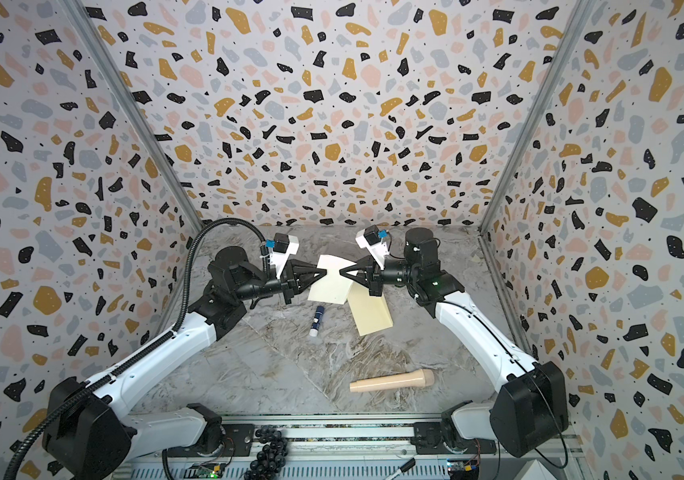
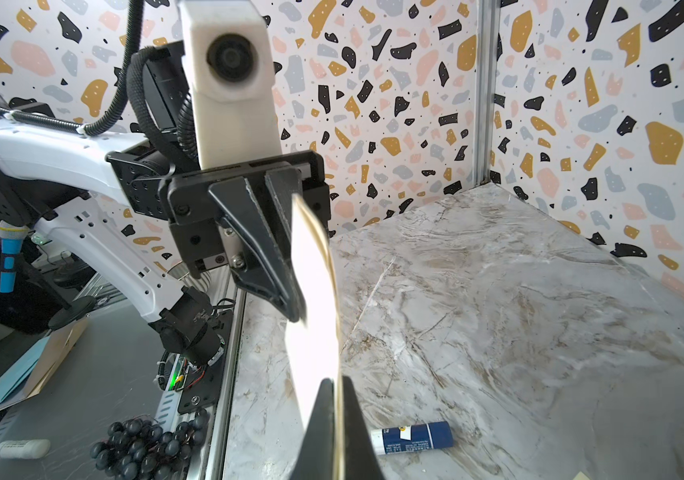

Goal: Place the letter into the envelope and seal it
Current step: 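Hold the cream letter upright with both grippers above the envelope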

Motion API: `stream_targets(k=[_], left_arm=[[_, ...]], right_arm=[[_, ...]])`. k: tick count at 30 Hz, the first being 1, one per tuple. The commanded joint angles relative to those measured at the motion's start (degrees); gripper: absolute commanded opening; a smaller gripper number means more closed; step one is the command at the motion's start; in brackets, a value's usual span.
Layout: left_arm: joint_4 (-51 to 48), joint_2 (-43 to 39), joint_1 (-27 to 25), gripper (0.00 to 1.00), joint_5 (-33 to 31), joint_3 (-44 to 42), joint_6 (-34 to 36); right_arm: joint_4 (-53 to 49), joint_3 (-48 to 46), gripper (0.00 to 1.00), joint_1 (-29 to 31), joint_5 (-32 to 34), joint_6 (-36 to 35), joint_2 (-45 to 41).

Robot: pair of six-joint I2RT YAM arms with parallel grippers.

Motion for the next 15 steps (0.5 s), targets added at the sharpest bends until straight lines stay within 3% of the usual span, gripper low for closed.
stream_targets(k=[1,8,15], left_arm=[[8.16,-0.48,-0.15,0.0,-0.62,-0.03,-4.37],[26.01,-1.54,-0.24,0.0,-8.4,-4.66,-21.22],[37.48,-1.9,-0.4,0.0,-11.91,-6.5,-31.5]], right_arm=[[1.4,1.86,0.01,-0.04,1.13,1.38,-0.35],[10.89,-3.22,0.3,-1.02,3.73,9.13,-2.74],[26.08,-8.74,0.43,-1.75,-0.91,22.12,-2.77]])
